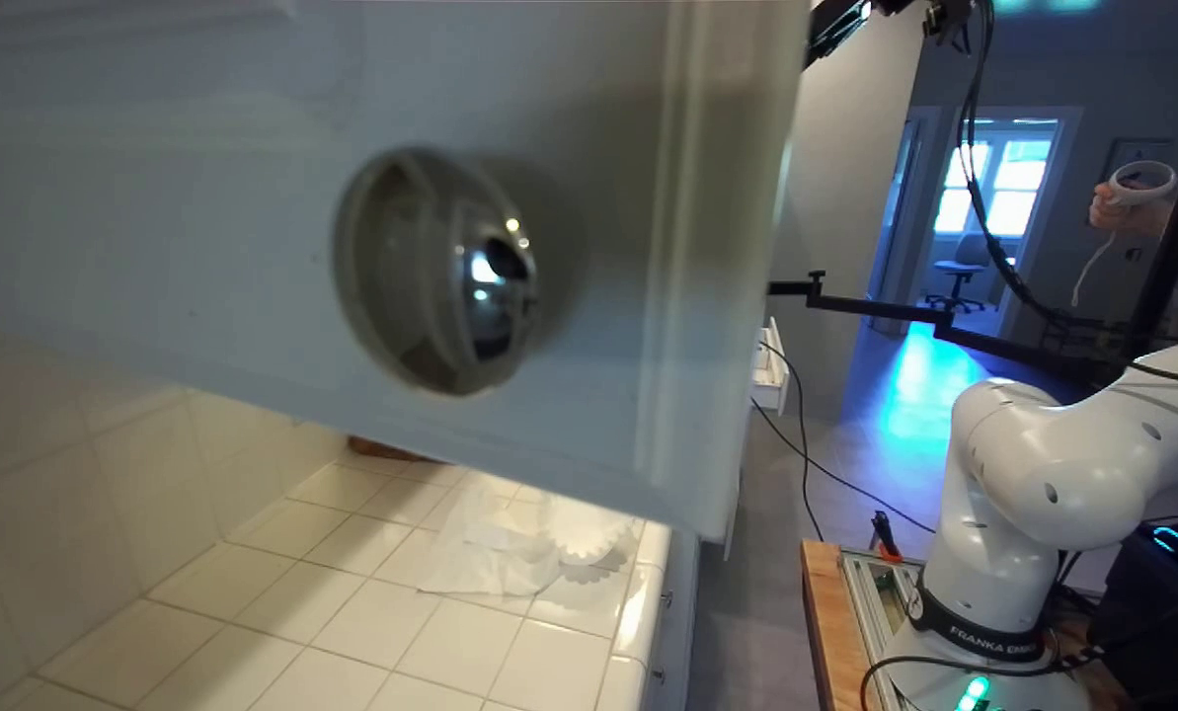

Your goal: Close the cupboard door

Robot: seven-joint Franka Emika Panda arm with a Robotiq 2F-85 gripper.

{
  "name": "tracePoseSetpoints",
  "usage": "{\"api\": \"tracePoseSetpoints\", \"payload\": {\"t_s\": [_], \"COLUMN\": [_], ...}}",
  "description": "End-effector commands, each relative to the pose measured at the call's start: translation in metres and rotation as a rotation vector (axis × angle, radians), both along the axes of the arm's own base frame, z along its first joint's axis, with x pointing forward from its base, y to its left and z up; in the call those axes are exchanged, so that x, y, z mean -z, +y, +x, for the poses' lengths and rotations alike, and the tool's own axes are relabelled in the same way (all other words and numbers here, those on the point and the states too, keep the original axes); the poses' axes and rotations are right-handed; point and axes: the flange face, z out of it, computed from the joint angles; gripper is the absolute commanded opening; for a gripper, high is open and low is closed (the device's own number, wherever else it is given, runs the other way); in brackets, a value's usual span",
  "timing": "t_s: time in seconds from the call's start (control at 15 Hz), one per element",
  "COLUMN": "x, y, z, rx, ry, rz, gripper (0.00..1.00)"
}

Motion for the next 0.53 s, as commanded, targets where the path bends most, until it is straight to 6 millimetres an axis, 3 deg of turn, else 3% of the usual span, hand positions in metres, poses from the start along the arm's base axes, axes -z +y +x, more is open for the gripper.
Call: {"api": "tracePoseSetpoints", "payload": {"t_s": [0.0,0.13,0.2,0.47], "x": [-0.014,-0.018,-0.011,-0.011], "y": [-0.026,-0.039,-0.028,-0.039], "z": [-0.002,0.0,-0.003,-0.001], "rx": [0.029,0.071,0.034,0.05], "ry": [-0.016,-0.098,-0.06,-0.085], "rz": [-0.092,-0.056,-0.054,-0.052], "gripper": [1.0,1.0,1.0,1.0]}}
